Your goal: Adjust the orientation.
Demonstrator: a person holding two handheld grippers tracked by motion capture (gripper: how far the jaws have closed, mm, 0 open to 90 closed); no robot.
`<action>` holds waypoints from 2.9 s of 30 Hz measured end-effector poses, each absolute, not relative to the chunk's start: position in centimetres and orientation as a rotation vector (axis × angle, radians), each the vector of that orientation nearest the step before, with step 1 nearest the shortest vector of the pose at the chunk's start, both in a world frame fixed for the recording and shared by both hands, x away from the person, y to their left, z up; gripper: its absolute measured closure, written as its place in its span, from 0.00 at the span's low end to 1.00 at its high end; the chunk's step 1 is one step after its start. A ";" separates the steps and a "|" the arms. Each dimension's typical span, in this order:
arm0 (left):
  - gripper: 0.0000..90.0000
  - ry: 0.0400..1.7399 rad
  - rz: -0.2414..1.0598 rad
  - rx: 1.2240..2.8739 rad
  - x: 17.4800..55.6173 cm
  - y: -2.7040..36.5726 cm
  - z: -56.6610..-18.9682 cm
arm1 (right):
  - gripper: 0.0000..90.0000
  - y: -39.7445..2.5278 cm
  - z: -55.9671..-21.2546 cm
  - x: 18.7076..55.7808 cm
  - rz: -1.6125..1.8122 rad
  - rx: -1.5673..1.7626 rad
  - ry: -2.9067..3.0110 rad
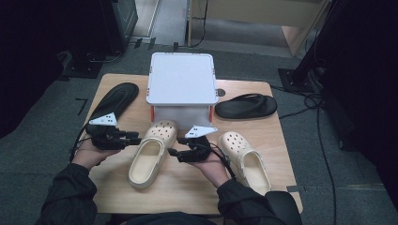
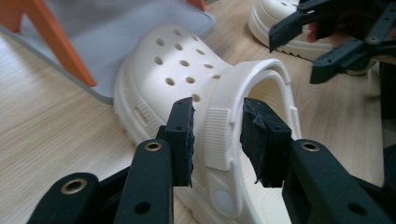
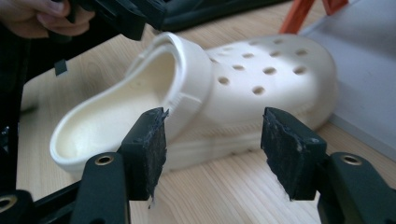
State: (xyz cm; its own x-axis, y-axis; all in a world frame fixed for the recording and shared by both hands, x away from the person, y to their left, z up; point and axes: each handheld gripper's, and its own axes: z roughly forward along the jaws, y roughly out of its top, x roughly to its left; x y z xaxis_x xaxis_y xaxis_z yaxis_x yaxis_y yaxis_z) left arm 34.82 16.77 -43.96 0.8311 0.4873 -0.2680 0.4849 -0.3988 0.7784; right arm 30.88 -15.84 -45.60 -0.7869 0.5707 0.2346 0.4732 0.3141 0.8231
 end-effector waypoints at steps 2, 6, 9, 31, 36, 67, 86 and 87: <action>0.71 0.738 0.013 2.058 35.0 17.1 -44.4 | 0.44 -14.8 -45.4 30.9 1.523 1.002 2.462; 0.71 0.750 0.006 2.064 35.1 17.3 -44.8 | 0.42 -13.6 -45.3 30.8 1.525 0.995 2.466; 0.71 0.762 -0.003 2.058 35.4 17.3 -45.3 | 0.40 -12.3 -45.6 30.7 1.486 0.971 2.458; 0.80 0.750 -0.104 2.039 35.4 16.6 -46.3 | 0.42 -12.0 -46.7 31.6 1.392 1.044 2.468; 0.79 0.749 -0.104 2.039 35.3 16.5 -46.2 | 0.50 -12.4 -46.5 31.8 1.401 1.049 2.484; 0.72 0.762 0.019 1.962 35.8 16.1 -41.8 | 0.45 -12.1 -46.6 31.9 1.369 1.069 2.468; 0.72 0.728 0.038 1.986 37.0 14.2 -38.9 | 0.75 -13.3 -45.7 31.8 1.283 1.037 2.504; 0.72 0.728 0.038 1.986 37.0 14.2 -38.9 | 0.75 -13.3 -45.7 31.8 1.283 1.037 2.504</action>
State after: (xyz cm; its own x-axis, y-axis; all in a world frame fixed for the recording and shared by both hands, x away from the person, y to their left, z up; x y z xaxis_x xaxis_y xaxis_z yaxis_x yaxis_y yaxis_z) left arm 36.96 14.24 -38.94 0.8199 0.5056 -0.2685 0.4747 -0.3384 0.8125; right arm 31.81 -13.34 -45.73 -0.7518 0.6356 0.1755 0.5137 0.3976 0.7603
